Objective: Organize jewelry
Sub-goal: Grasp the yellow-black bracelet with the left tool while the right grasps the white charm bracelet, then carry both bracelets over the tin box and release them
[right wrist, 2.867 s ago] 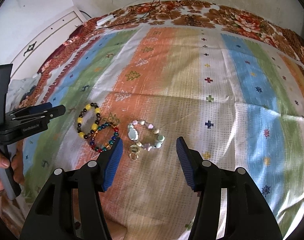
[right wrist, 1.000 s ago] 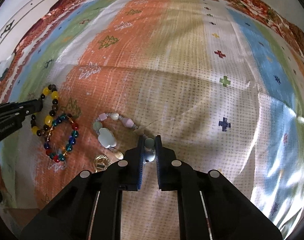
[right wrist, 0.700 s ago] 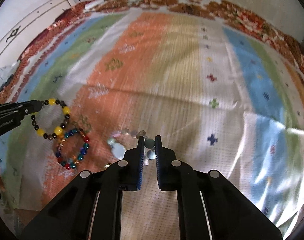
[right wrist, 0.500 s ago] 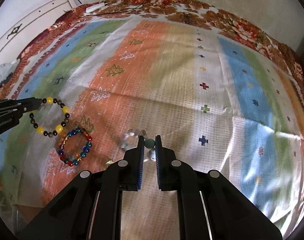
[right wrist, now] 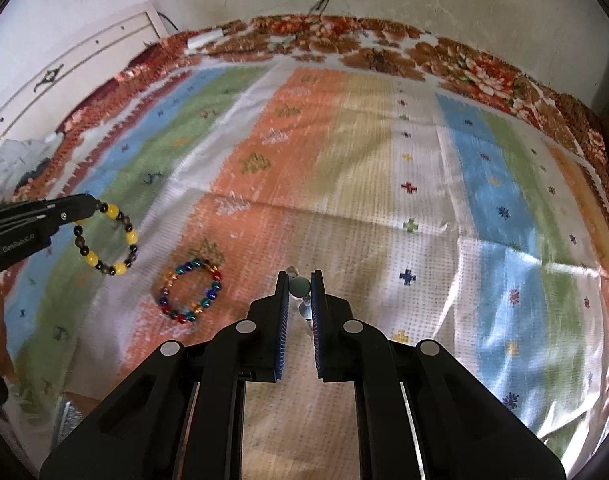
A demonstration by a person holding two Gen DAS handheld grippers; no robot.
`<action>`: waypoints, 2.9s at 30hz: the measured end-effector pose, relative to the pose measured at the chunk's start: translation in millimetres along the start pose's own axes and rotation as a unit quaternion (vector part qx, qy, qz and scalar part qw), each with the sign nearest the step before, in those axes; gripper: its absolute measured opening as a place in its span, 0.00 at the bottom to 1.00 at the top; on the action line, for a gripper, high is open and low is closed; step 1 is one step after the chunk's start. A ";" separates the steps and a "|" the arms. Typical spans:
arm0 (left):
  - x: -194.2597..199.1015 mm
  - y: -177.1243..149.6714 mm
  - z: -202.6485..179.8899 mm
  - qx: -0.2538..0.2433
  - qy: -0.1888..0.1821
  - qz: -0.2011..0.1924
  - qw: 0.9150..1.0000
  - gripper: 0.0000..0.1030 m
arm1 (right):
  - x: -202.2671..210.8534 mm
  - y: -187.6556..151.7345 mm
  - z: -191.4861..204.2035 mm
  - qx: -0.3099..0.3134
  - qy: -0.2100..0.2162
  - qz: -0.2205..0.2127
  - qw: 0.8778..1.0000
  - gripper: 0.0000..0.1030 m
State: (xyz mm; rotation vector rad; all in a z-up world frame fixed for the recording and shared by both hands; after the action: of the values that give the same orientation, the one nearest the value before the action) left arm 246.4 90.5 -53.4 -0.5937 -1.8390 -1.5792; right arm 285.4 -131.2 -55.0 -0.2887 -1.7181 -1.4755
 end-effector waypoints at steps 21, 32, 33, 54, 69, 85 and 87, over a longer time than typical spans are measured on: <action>81.3 -19.3 -29.1 -0.014 -0.037 -0.068 0.997 0.11 | 74.7 -14.0 12.7 -0.003 0.037 -0.054 0.998 0.11; 111.0 -36.4 -43.3 -0.042 -0.037 -0.097 0.994 0.11 | 87.6 -24.2 23.8 0.014 0.042 -0.064 0.997 0.11; 115.3 -37.4 -44.8 -0.044 -0.039 -0.104 0.993 0.11 | 90.3 -24.5 25.0 0.013 0.045 -0.067 0.997 0.11; 154.9 -73.3 -61.3 -0.060 -0.090 -0.128 0.986 0.11 | 137.0 -48.7 45.4 0.030 0.082 -0.098 0.991 0.11; 167.0 -103.2 -69.0 -0.079 -0.098 -0.123 0.984 0.11 | 145.6 -79.3 61.9 0.048 0.109 -0.072 0.990 0.11; 158.6 -107.1 -51.3 -0.053 -0.057 -0.113 0.991 0.23 | 141.5 -91.5 50.9 0.028 0.096 -0.054 0.994 0.27; 155.2 -105.7 -46.9 -0.045 -0.059 -0.106 0.992 0.27 | 139.5 -91.1 50.0 0.028 0.092 -0.054 0.994 0.27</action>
State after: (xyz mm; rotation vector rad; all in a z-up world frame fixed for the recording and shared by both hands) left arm 72.7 15.4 -12.4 -0.5563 -1.9808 -1.8080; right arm 117.4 -158.3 -19.4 -0.0294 -1.6432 -1.4798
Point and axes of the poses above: each gripper's, at about its wrist camera, not at the fingertips, and x roughly against the way its jaws point, z to its left, y to its top, the point moved 2 cm from there along -x, roughly the way its jaws point, and after that the axes turned 10 degrees about -z, right-handed, at the moved point
